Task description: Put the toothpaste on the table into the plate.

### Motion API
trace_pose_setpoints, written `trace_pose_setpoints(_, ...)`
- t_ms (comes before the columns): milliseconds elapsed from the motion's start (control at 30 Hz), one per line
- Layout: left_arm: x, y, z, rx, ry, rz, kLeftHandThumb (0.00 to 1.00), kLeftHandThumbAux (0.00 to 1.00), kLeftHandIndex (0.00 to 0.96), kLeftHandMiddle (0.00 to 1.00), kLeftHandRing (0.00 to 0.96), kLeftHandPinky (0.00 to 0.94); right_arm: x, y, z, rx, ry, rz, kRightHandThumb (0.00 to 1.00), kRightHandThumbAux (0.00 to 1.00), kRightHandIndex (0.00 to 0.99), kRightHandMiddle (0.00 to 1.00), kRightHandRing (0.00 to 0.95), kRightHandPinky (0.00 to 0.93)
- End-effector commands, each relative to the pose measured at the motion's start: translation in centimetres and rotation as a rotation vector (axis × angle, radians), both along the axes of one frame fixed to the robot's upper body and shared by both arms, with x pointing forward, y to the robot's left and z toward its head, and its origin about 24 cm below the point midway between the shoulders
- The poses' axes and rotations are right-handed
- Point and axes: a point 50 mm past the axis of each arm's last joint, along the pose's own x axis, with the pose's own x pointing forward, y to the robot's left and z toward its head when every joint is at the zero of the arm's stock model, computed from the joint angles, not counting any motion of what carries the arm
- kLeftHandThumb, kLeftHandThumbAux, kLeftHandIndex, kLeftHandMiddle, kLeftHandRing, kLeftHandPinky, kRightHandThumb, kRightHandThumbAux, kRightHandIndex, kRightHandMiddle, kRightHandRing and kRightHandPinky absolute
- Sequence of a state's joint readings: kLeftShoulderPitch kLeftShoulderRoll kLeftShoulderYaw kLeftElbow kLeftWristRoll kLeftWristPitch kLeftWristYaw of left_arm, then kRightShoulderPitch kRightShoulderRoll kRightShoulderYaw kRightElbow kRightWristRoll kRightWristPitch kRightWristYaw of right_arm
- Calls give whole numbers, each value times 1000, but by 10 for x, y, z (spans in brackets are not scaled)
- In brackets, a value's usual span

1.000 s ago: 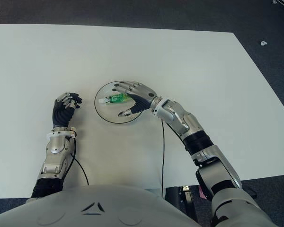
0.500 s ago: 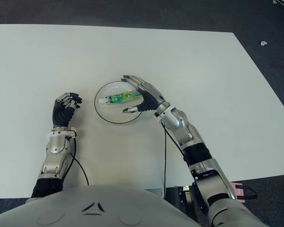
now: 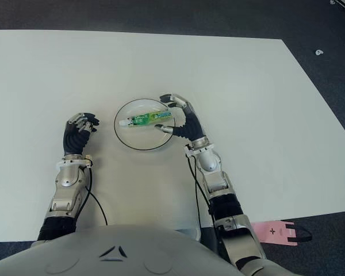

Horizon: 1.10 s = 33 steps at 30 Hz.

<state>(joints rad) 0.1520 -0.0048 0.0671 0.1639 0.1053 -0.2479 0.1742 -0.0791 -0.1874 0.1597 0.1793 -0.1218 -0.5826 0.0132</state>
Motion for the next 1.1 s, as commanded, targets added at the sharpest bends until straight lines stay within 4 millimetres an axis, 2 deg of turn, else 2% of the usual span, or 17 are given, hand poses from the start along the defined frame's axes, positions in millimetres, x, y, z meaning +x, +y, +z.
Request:
trace_pose_setpoints(33,-23,2,-34,-22,209,19,707,723,429,497,497,509,-10,-7,-6,167,55,-72,422,820,400,342,318,295)
trace_pose_setpoints(67,-23,1,-34,-22,209,19,707,722,429,497,499,513,-11,-8,-8,188,65,-89,521,787,409,355,331,310)
trace_pose_setpoints(133,-22,1,-34,-19,208,17,708,722,429,498,500,513,-13,-11,-13,225,89,-136,609,759,416,374,350,333)
trace_pose_setpoints(267,-22,1,-34,-14,210,16,709,722,430,499,500,507,-13,-14,-18,269,115,-200,682,735,423,407,384,379)
trace_pose_setpoints(567,-21,0,-33,-12,215,21,710,720,431,498,492,496,-10,-21,-33,319,166,-319,703,729,425,448,430,429)
trace_pose_setpoints(1100,-21,-1,-33,-23,212,23,712,719,432,498,492,504,-9,-33,-54,235,266,-463,703,730,428,464,449,447)
